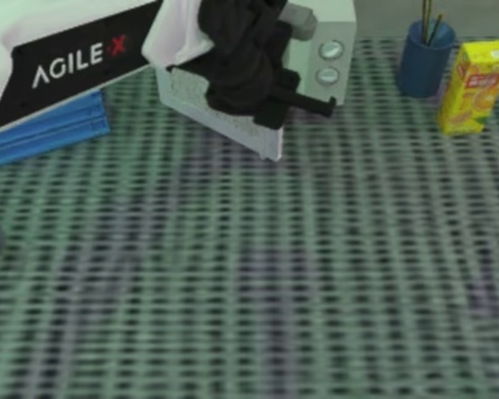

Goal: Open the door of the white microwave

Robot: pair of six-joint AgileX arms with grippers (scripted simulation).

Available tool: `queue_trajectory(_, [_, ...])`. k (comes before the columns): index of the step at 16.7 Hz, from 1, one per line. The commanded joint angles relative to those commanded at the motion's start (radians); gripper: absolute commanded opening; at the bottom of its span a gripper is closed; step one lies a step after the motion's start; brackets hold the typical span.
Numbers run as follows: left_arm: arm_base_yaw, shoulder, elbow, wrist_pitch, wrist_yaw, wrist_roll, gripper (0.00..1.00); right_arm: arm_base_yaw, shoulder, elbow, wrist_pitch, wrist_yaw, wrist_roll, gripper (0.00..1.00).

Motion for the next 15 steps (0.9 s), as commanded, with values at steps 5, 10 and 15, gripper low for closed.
queue_trajectory(5, [0.000,0.000,0.000,0.000,0.000,0.000,0.00,0.000,0.000,0.000,0.000,0.000,0.000,1.00])
queue_trajectory(10, [-0.005,0.002,-0.007,0.001,0.008,0.000,0.00,0.000,0.000,0.000,0.000,0.000,0.000,1.00])
queue_trajectory(15, [0.026,-0.065,-0.095,0.034,0.061,0.102,0.00,0.000,0.000,0.000,0.000,0.000,0.000,1.00])
